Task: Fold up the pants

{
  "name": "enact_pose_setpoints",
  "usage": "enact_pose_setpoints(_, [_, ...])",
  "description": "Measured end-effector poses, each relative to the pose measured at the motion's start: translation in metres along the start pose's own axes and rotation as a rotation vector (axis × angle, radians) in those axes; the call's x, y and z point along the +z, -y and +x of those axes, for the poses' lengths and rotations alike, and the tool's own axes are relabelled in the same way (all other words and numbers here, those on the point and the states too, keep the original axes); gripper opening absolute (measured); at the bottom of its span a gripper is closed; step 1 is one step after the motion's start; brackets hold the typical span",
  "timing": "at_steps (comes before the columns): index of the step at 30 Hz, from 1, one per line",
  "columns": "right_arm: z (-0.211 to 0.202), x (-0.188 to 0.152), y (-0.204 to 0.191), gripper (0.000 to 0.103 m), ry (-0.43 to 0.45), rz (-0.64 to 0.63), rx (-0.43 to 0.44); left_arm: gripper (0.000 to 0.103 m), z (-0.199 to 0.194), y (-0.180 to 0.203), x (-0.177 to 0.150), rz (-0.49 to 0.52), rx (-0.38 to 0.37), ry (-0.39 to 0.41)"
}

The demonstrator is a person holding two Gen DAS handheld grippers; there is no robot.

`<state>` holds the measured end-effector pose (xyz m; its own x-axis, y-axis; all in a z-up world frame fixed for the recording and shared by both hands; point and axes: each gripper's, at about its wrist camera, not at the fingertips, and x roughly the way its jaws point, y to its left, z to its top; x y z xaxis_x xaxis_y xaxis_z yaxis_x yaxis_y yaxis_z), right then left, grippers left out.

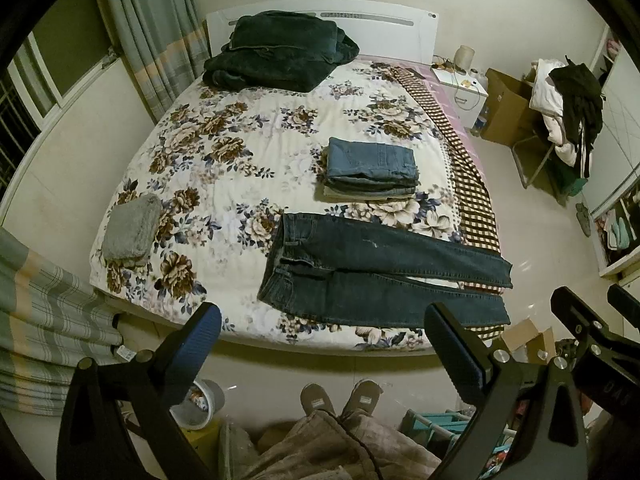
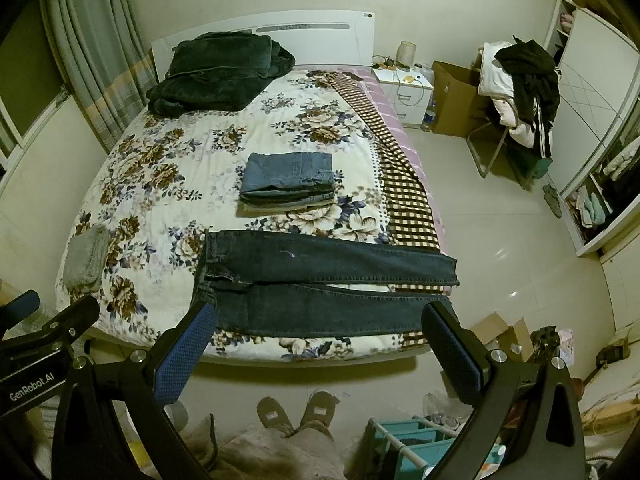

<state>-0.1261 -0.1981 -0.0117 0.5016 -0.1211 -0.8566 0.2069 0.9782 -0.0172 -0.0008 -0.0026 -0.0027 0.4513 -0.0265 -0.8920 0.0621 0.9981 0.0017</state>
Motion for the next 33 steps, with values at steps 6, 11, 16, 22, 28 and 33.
enact_pose_setpoints(6, [0.0005,0.0006,0.0007,0.103,-0.002,0.000,0.000,0.103,0.0001,0.0005,0.0000,0.001,0.000,0.001])
enact_pose_setpoints(11, [0.0007,0.0008,0.0010,0.103,-0.003,0.001,0.001,0.103,0.0000,-0.0001,0.0002,0.000,-0.001,-0.001])
enact_pose_setpoints(16, [0.0010,0.0010,0.0006,0.103,-0.004,0.001,0.001,0.103,0.0000,-0.0001,0.0001,0.000,-0.001,0.000])
enact_pose_setpoints(22, [0.0012,0.0011,0.0008,0.103,-0.006,0.001,0.001,0.103,-0.0001,-0.0002,-0.0003,0.000,-0.003,-0.002])
enact_pose_setpoints(28, [0.0014,0.0009,0.0004,0.103,-0.007,0.000,0.002,0.103,-0.0001,0.0001,-0.0005,-0.001,-0.003,-0.001])
enact_pose_setpoints(33, [0.0011,0.0018,-0.0044,0.103,-0.014,0.004,0.005,0.103,0.0004,-0.0001,-0.0004,-0.001,-0.003,-0.004])
